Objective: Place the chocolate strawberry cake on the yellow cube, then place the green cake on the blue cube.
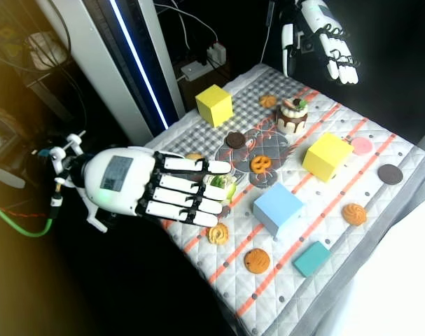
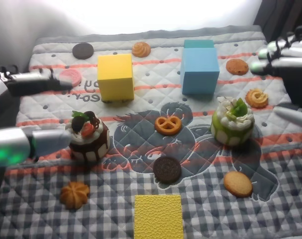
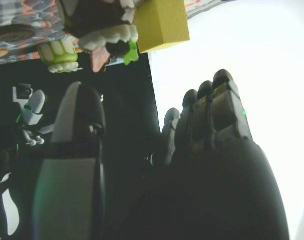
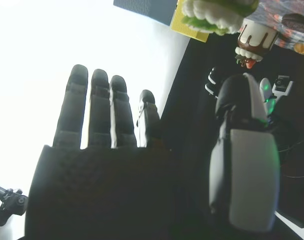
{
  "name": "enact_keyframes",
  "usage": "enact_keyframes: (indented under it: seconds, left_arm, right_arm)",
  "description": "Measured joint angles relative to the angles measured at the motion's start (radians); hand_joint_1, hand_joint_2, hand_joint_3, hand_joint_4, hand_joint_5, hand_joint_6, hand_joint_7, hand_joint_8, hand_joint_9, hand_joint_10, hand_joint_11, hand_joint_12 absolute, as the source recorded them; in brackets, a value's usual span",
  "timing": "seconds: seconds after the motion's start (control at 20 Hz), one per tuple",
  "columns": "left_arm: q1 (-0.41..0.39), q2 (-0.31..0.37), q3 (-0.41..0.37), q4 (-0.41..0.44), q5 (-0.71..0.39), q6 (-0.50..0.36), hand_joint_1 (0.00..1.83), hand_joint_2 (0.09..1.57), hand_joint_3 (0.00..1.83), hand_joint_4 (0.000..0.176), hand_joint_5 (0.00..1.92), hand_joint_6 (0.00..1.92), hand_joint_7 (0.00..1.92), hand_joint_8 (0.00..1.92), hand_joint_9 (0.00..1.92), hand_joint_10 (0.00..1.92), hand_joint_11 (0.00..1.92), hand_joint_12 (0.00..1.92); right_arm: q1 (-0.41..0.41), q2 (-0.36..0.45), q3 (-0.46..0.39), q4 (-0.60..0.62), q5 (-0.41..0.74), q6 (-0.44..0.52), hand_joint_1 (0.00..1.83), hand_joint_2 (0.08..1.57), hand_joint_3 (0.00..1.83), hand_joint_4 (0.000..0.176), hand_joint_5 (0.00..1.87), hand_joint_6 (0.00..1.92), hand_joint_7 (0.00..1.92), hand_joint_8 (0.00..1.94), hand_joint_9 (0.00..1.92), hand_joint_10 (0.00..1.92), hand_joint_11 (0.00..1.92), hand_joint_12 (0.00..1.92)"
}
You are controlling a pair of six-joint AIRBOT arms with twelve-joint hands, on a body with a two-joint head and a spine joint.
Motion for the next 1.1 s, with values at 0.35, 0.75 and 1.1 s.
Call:
enact_keyframes:
  seconds: [0.35, 0.75, 1.1]
  left_arm:
    - [-0.037, -0.031, 0.019, 0.007, 0.013, 0.002, 0.73, 0.87, 0.00, 0.176, 0.21, 0.00, 0.26, 0.00, 0.23, 0.00, 0.00, 0.81]
    - [-0.106, -0.120, 0.050, 0.011, 0.137, 0.159, 0.79, 0.79, 0.00, 0.029, 0.41, 0.00, 0.46, 0.01, 0.51, 0.03, 0.12, 1.19]
    - [-0.161, -0.194, 0.114, -0.060, 0.258, 0.296, 0.87, 0.81, 0.00, 0.082, 0.38, 0.00, 0.49, 0.00, 0.54, 0.01, 0.07, 1.15]
  right_arm:
    - [0.000, 0.000, 0.000, -0.005, 0.003, 0.001, 0.73, 1.31, 0.00, 0.000, 0.66, 0.00, 0.49, 0.00, 0.41, 0.00, 0.26, 0.37]
    - [0.000, -0.001, 0.000, -0.009, 0.007, 0.002, 0.66, 1.32, 0.00, 0.002, 0.66, 0.01, 0.50, 0.00, 0.41, 0.00, 0.28, 0.33]
    - [0.000, -0.002, 0.000, -0.010, 0.008, 0.002, 0.66, 1.33, 0.00, 0.000, 0.67, 0.00, 0.49, 0.00, 0.41, 0.00, 0.31, 0.26]
